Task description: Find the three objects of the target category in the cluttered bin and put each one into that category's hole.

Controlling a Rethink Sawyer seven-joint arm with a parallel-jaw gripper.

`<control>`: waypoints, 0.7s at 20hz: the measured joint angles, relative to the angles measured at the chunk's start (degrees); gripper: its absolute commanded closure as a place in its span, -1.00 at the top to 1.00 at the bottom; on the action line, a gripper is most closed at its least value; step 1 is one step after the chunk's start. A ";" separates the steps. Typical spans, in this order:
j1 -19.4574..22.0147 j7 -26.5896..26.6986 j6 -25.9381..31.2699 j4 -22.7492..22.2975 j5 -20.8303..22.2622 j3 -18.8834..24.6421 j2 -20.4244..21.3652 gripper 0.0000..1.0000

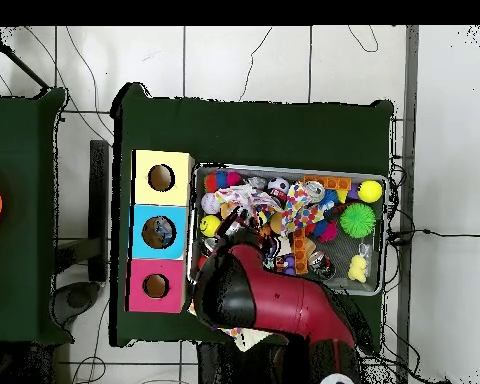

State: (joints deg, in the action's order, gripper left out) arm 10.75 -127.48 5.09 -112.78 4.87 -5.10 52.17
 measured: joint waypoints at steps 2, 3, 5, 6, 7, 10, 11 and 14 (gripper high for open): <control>-0.27 0.00 0.64 -0.02 0.01 -0.02 1.07 -1.00; -0.41 0.00 0.88 -0.03 0.01 -0.01 1.52 -1.00; -0.83 0.00 1.48 -0.09 0.01 -0.02 2.58 -1.00; -1.03 0.00 1.71 -0.12 0.02 -0.02 2.97 -1.00; -1.35 0.00 2.00 -0.14 0.02 -0.03 3.48 -1.00; -2.75 0.00 2.64 -0.14 0.02 -0.16 4.58 -1.00; -3.05 0.00 2.73 -0.14 0.01 -0.21 4.74 -1.00; -5.12 0.00 3.15 -0.15 -0.05 -0.81 5.18 -1.00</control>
State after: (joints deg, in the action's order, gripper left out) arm 5.63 -127.48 8.23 -112.93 4.82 -5.91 57.35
